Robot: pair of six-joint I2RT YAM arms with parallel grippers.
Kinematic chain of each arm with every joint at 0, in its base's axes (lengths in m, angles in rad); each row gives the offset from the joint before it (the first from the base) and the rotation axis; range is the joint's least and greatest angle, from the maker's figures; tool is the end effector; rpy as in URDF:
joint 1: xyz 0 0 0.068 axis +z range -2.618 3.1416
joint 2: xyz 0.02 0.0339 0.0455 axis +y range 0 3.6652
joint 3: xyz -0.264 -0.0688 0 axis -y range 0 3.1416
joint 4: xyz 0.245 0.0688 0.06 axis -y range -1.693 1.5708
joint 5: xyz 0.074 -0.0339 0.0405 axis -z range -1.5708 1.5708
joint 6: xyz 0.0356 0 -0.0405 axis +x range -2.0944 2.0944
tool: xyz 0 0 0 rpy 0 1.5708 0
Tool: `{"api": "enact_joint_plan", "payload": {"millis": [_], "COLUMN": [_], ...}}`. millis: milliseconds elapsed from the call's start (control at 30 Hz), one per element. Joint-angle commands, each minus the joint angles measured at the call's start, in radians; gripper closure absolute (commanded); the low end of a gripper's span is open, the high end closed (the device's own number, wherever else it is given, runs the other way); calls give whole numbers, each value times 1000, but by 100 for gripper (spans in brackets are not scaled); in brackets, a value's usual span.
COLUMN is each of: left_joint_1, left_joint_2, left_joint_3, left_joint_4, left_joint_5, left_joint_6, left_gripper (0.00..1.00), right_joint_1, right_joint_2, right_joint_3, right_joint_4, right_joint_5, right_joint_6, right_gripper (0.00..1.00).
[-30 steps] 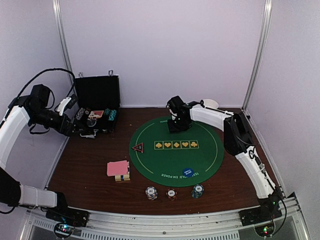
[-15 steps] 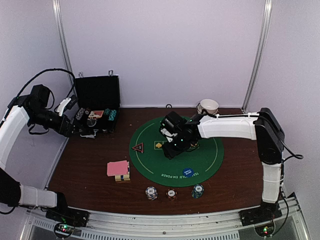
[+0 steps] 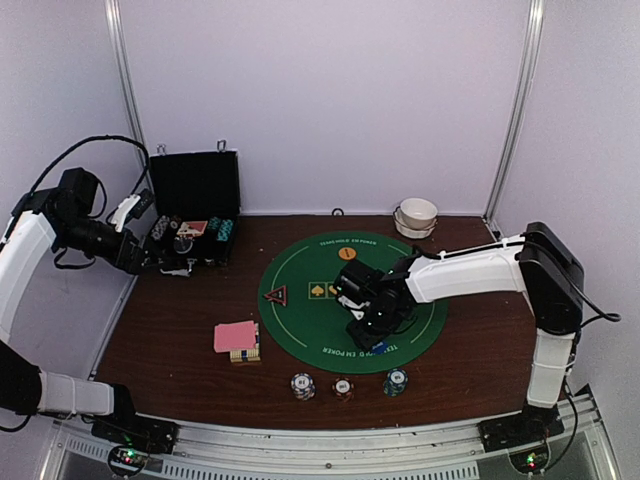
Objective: Distribute texas hold em gaming equipment
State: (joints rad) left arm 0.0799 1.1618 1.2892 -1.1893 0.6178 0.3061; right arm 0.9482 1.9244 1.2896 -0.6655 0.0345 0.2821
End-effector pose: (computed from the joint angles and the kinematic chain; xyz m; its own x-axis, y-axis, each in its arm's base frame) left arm 0.2016 -0.0045 0.3564 -0.7649 0.1852 -0.6170 0.4685 0.8173 -0.3355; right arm 0.2188 0.3027 0.1586 -0.7642 -0.5876 -0.2659 -0.6182 0.7849 0.0425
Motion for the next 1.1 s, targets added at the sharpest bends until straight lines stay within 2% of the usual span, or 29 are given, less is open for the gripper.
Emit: {"api": "enact_joint_plan", "payload": {"millis": [0,300,1067], "left_joint_1": [8,8,8], "left_joint_2": [-15,-20,-23], "left_joint_3": [40,44,51], "left_joint_4": [-9,-14,-24], "left_joint_5": [16,17,16], "left_joint_6": [15,16,19], "left_gripper": [2,2,2], "right_joint_1": [8,8,-66], "right_joint_2": [-15,-33,-184], "right_joint_3": [2,-24,-183], "right_joint_4": [-10,-38,-72], "right_joint_5": [42,77,53], "right_joint_6": [2,-2,19], "right_gripper": [53,60,63]}}
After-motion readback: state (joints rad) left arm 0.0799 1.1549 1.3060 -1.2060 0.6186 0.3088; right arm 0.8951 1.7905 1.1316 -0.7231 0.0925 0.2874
